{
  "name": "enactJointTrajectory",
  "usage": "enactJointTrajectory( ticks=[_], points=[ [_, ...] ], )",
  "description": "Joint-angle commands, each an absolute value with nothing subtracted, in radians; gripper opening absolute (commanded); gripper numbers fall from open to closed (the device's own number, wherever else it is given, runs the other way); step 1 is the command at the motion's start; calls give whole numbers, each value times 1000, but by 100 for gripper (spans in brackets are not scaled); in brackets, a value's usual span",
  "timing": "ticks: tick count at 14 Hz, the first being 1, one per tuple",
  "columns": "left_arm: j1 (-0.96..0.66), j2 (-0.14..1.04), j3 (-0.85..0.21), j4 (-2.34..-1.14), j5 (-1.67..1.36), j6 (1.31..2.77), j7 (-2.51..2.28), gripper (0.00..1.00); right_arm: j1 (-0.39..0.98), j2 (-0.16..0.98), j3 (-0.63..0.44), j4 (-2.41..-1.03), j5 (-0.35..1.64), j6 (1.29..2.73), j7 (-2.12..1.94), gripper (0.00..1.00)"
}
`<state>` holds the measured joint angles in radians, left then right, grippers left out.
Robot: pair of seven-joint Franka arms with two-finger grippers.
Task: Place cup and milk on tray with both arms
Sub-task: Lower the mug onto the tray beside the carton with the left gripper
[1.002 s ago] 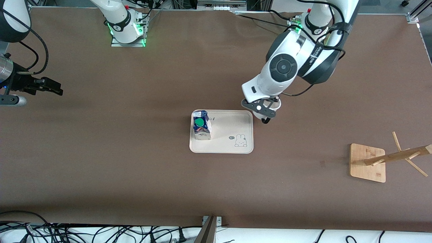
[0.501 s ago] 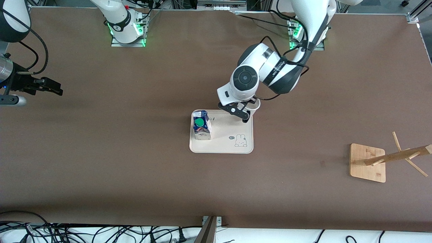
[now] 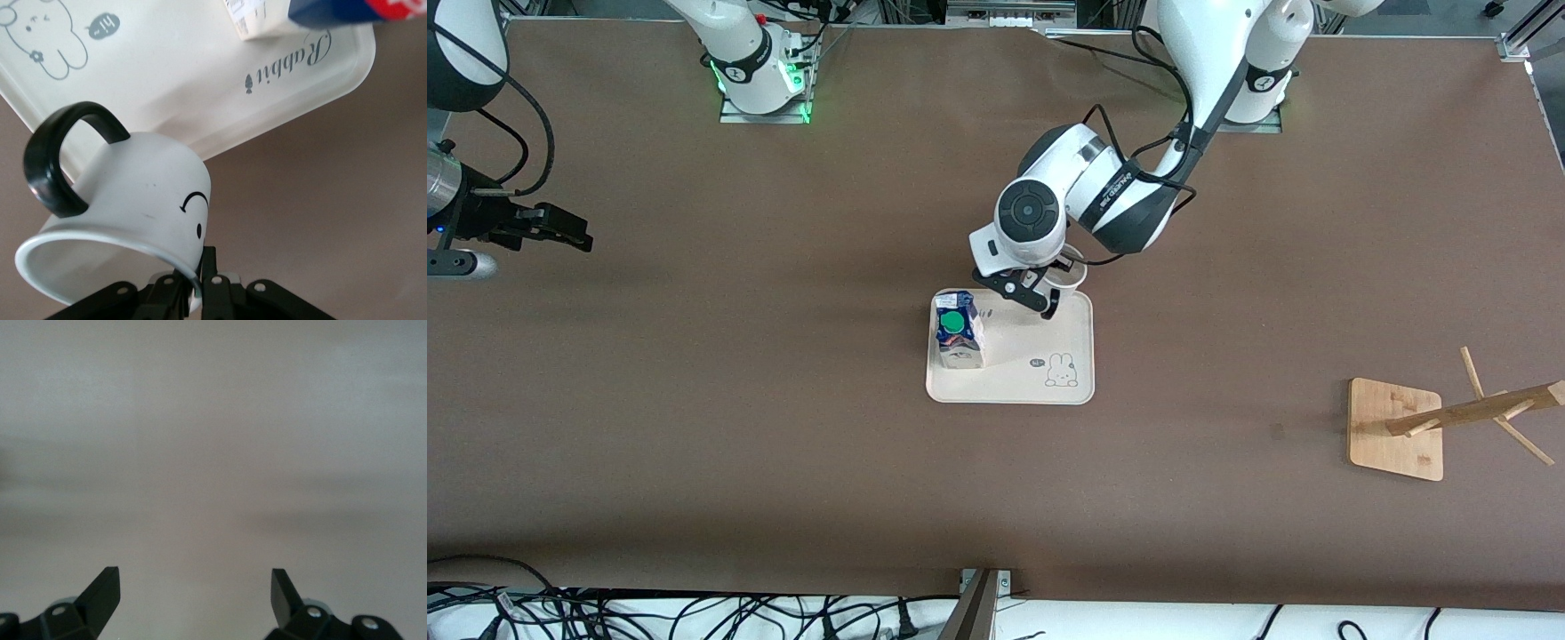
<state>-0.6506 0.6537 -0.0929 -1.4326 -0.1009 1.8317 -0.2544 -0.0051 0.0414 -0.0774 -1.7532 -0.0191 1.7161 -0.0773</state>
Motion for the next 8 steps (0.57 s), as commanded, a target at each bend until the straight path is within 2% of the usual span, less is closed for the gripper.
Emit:
enactJointTrajectory(
  ticks=[1, 8],
  points=[
    [-646, 681, -86, -1368, -92, 1819, -236, 0, -12, 35, -67, -1750, -20, 1713, -71, 100],
    [-621, 715, -80, -1368, -89, 1867, -169, 0, -9, 35, -61, -1750, -20, 1713, -71, 100]
  ],
)
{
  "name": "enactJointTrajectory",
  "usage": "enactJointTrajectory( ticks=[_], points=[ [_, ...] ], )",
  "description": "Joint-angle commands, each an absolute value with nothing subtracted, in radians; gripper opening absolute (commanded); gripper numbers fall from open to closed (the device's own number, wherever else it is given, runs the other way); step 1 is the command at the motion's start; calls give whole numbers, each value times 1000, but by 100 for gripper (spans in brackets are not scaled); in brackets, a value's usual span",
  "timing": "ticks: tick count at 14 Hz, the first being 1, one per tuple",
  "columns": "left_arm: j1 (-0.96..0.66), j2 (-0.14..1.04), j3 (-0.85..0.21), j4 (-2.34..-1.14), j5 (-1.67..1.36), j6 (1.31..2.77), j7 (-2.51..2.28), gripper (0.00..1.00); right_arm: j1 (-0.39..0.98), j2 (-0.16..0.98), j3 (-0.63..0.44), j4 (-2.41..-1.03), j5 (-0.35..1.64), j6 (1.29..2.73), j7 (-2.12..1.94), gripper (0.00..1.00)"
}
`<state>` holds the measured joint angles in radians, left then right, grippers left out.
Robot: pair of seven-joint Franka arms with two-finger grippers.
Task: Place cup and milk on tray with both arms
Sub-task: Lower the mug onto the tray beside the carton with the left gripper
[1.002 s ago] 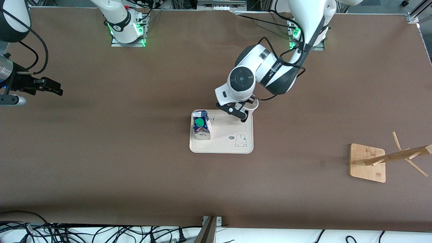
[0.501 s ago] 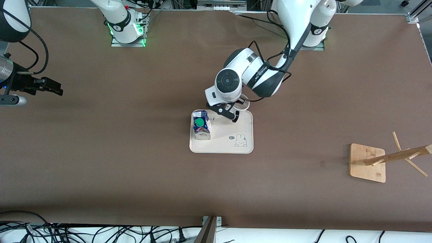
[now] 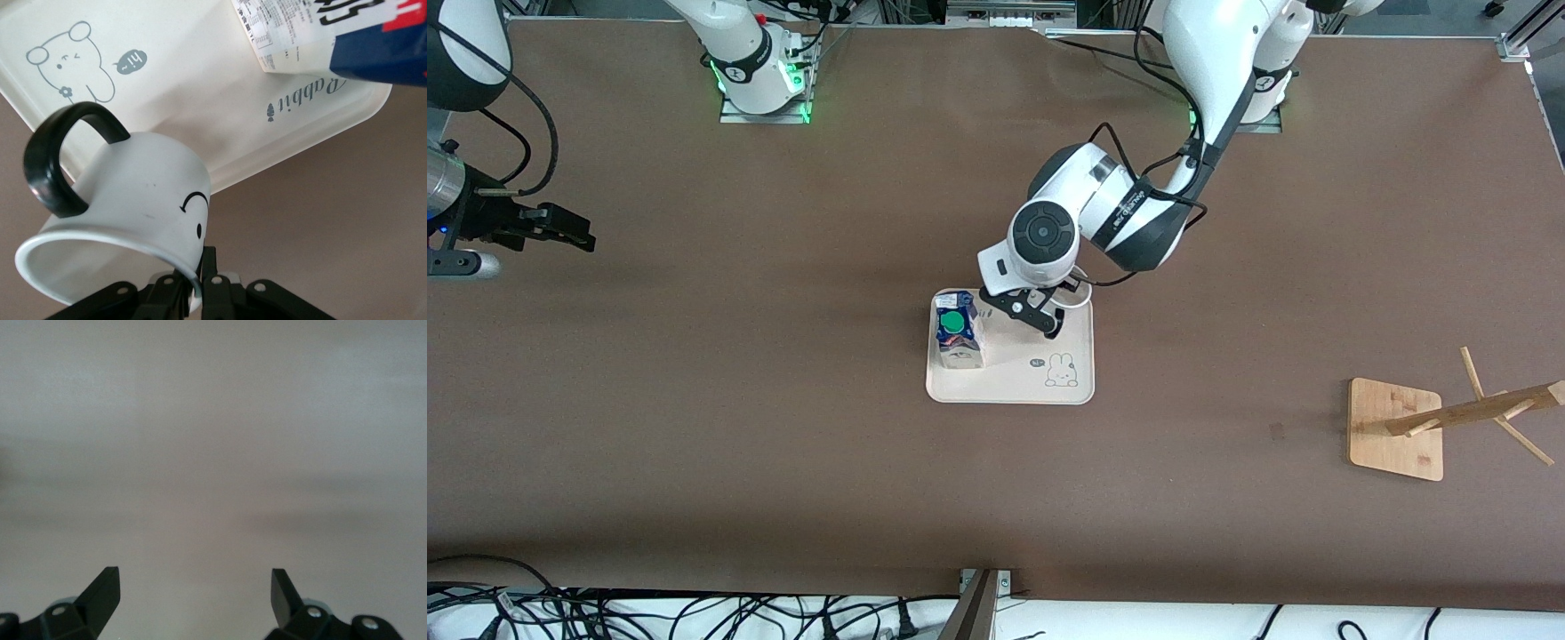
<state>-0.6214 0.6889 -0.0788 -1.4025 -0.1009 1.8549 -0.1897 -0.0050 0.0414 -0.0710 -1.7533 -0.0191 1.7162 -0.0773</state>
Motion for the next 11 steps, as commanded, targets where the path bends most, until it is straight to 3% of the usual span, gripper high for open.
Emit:
enactJointTrajectory(
  ticks=[1, 11],
  points=[
    [-620, 722, -80, -1367, -87, 1877, -161, 0, -9, 35, -63, -1749, -21, 1715, -71, 100],
    [-617, 762, -49, -1367, -83, 1942, -95, 0, -11, 35, -63, -1750, -20, 1712, -71, 100]
  ],
)
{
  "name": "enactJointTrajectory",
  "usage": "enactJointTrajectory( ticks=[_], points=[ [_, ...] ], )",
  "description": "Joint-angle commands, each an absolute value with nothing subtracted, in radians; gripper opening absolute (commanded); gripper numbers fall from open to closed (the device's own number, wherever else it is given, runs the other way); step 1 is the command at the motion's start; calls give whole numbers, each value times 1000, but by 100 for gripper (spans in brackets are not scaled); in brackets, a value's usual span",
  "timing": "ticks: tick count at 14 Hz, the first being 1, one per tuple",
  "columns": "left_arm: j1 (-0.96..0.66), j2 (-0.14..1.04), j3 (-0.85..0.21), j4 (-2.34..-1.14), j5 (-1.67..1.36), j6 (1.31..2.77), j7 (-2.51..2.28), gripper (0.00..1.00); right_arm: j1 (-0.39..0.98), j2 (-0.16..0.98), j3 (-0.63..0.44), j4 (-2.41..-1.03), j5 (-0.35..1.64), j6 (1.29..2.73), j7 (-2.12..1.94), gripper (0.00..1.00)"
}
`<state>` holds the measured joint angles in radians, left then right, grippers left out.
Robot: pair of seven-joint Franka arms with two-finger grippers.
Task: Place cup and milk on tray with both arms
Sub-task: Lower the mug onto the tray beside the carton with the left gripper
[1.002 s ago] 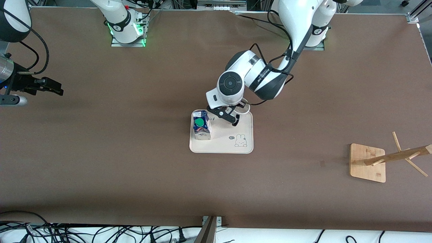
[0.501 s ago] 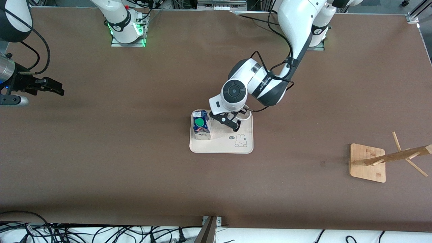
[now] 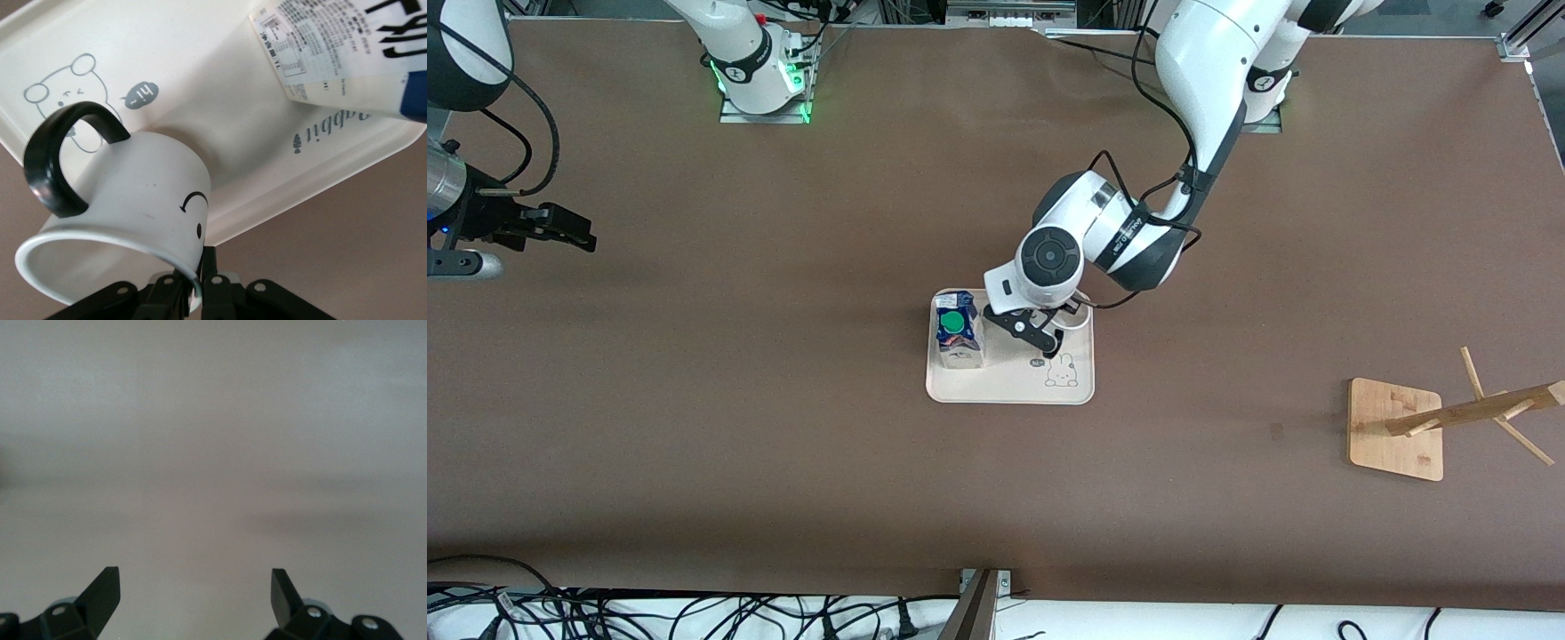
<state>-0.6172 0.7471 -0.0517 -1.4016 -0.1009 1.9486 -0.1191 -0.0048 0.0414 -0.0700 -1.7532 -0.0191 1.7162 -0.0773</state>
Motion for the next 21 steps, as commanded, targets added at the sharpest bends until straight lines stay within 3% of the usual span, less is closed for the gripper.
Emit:
enactJointTrajectory(
  ticks=[1, 5, 9, 11, 17, 21],
  points=[
    [-617, 767, -48, -1367, -83, 1942, -94, 0, -11, 35, -63, -1749, -20, 1712, -71, 100],
    [-620, 791, -48, -1368, -84, 2000, -104, 0, -11, 35, -63, -1749, -21, 1713, -71, 100],
    [-621, 792, -48, -1368, -81, 2010, -106, 60, -11, 35, -63, -1749, -20, 1713, -71, 100],
    [-621, 790, -48, -1371, -77, 2026, -94, 100, -11, 35, -63, -1749, -20, 1713, -71, 100],
    [-620, 776, -49, -1370, -81, 2031, -107, 100, -11, 37, -63, -1749, -21, 1715, -71, 100],
    [-604, 683, -46, -1377, -80, 1949, -103, 100, -11, 37, -63, -1749, -21, 1715, -71, 100]
  ],
)
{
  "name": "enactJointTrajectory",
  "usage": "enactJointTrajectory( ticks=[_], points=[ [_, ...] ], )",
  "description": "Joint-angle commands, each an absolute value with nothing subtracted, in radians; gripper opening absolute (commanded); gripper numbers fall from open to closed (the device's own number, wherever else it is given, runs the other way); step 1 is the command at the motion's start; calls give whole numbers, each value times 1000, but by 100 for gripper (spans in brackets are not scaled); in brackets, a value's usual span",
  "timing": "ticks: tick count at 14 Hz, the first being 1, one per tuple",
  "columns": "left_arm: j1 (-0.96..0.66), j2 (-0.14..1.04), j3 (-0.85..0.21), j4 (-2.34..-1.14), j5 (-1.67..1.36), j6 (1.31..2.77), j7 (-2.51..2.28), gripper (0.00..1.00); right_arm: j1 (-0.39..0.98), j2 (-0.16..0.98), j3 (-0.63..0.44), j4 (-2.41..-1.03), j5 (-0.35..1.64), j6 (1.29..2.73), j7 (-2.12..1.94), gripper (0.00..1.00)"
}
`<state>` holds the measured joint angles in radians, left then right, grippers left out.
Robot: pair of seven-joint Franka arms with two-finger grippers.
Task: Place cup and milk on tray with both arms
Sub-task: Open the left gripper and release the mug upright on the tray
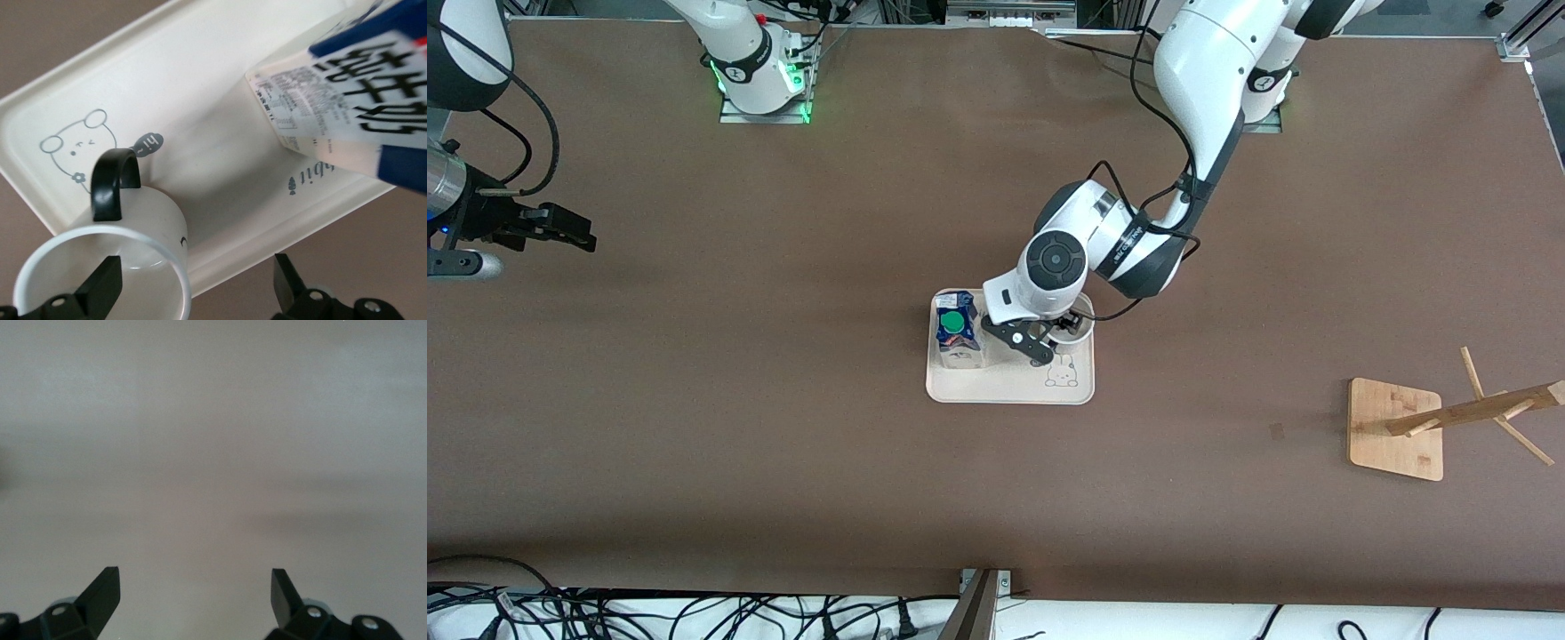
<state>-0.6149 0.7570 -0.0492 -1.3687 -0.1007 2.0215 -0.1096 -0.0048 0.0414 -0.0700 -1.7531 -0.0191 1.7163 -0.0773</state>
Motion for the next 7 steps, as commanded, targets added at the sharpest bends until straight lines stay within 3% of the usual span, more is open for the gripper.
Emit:
enactJointTrajectory(
  ticks=[1, 7],
  points=[
    [-585, 646, -46, -1381, -80, 1907, -100, 100, -11, 37, -63, -1749, -21, 1715, -71, 100],
    [-460, 441, -37, -1397, -78, 1780, -95, 100, -9, 37, -63, -1749, -21, 1717, -71, 100]
  ],
)
